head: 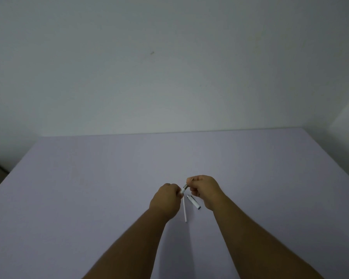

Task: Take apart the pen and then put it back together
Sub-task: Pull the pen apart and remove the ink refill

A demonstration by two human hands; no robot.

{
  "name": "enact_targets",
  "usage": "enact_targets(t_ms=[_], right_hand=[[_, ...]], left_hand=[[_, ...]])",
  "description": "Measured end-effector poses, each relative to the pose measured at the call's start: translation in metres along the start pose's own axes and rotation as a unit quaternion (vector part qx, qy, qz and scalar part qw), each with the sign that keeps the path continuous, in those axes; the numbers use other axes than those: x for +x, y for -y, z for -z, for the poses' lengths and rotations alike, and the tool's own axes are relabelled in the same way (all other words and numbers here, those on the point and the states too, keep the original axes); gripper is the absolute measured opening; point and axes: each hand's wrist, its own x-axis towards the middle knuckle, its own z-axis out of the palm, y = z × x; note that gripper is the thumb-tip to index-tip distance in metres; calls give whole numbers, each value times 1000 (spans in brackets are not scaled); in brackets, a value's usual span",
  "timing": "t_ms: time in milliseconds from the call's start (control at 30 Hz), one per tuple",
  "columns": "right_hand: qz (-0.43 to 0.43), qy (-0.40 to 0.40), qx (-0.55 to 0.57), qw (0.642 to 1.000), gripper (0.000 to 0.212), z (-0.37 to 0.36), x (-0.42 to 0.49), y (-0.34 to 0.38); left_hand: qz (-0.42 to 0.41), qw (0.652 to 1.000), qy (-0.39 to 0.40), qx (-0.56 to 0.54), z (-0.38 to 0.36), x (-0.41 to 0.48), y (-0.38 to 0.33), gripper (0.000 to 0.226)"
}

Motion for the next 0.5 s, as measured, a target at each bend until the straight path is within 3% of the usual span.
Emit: enact_targets(t_ms=[67, 200, 333, 500], right_hand=[[-7, 4, 16, 1000, 11, 0, 0, 3], [-25, -55, -61, 996, 25, -2, 1, 4], [-15, -21, -8, 1000, 8, -2, 0, 5], [-37, -47, -58, 997, 23, -4, 0, 7]], left_hand=[[1, 1000, -4, 0, 0, 0, 0, 21], [0, 1000, -6, -2, -1, 1, 0, 21], [3, 1000, -5, -5, -3, 2, 0, 21], [1, 1000, -6, -8, -3, 3, 0, 22]])
